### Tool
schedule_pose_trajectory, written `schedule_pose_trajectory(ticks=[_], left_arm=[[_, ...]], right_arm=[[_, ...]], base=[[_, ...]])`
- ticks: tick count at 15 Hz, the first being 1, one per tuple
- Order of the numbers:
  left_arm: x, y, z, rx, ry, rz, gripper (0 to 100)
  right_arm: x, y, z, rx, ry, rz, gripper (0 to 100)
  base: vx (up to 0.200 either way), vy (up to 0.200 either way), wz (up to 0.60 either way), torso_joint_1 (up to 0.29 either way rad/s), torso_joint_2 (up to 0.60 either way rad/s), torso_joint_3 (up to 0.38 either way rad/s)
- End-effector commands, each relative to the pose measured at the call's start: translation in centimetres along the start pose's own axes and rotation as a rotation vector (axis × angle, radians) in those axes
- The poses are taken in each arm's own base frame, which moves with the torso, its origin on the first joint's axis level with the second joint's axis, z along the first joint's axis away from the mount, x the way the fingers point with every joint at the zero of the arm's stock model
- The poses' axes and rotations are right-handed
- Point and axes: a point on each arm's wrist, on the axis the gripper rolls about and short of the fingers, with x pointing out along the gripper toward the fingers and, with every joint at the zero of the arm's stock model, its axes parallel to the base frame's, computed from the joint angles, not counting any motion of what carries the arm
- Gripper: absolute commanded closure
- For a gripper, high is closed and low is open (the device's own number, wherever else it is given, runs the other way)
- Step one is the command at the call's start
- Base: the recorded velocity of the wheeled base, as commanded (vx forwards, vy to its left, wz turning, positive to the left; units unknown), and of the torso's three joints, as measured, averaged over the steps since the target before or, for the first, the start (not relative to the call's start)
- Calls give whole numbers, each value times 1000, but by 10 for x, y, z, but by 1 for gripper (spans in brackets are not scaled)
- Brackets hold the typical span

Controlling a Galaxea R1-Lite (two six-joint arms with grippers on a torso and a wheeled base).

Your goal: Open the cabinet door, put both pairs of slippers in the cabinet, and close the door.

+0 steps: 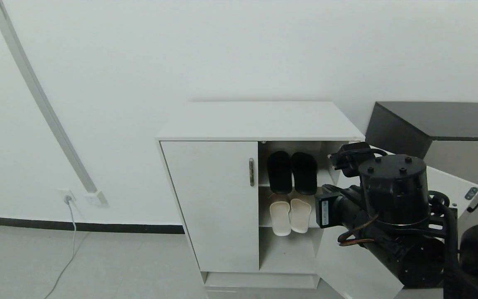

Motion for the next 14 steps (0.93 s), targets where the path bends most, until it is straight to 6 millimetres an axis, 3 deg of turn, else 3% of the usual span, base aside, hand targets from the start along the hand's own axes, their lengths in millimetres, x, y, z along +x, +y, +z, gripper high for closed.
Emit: schedule_pose_trajectory(ticks=[1, 14], left_arm=[[0, 0, 0, 0, 1, 0, 100], [0, 0, 0, 0, 1, 0, 100]], right_arm=[[0, 0, 0, 1, -1, 1, 100], [0, 0, -1, -1, 2, 0, 100]], base=[[0, 0, 0, 203, -515, -310], [0, 0, 0, 240, -553, -315]])
